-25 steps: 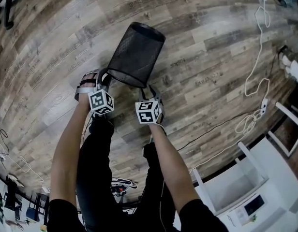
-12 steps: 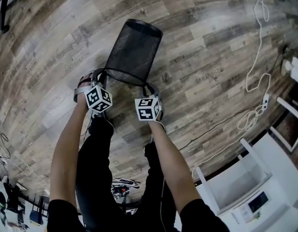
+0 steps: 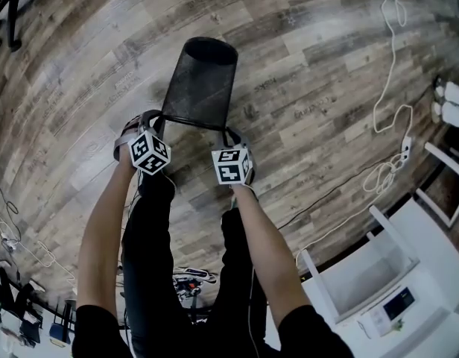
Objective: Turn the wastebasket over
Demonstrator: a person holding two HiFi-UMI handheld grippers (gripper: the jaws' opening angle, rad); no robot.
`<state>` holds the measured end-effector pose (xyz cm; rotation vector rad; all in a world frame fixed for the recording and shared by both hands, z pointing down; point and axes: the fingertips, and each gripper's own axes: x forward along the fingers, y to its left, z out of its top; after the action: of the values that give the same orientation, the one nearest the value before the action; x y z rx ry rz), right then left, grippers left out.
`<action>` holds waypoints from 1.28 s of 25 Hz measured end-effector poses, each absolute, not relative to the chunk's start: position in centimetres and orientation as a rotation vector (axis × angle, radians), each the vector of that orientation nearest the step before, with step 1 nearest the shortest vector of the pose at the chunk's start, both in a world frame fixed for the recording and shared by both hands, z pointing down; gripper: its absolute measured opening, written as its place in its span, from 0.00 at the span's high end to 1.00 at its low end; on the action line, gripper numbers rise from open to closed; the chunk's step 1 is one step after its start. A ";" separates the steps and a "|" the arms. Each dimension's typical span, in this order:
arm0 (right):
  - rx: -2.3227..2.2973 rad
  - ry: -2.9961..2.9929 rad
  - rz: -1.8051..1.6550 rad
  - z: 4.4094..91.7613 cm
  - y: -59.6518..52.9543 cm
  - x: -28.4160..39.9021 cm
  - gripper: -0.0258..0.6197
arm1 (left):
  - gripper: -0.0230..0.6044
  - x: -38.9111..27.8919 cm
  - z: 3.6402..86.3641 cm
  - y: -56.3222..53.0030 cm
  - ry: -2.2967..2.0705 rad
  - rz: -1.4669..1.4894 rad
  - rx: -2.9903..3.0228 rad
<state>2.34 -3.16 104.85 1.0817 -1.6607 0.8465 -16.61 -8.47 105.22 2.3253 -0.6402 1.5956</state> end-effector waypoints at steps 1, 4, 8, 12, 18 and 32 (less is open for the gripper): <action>1.078 -1.663 0.855 103.9 -2.9 2.6 0.86 | 0.86 -16.4 104.2 -8.2 -0.636 1.580 2.311; 1.074 -1.683 0.887 100.6 -2.5 3.5 0.87 | 0.86 -15.7 101.0 -7.4 -0.626 1.543 2.275; 1.084 -1.683 1.000 97.0 -1.8 5.3 0.87 | 0.85 -14.1 97.4 -5.9 -0.573 1.504 2.179; 1.060 -1.651 1.172 94.9 0.2 7.1 0.87 | 0.85 -12.8 94.7 -3.7 -0.538 1.430 2.029; 0.936 -1.587 1.407 93.5 4.0 8.3 0.87 | 0.87 -12.3 92.2 -1.7 -0.525 1.354 1.848; 0.841 -1.492 1.419 97.9 3.9 10.7 0.87 | 0.88 -9.9 97.0 -1.5 -0.465 1.430 1.795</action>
<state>10.68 3.88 97.94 0.8407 -1.4917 1.4189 -9.92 -1.48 96.97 1.7951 -0.4650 1.4296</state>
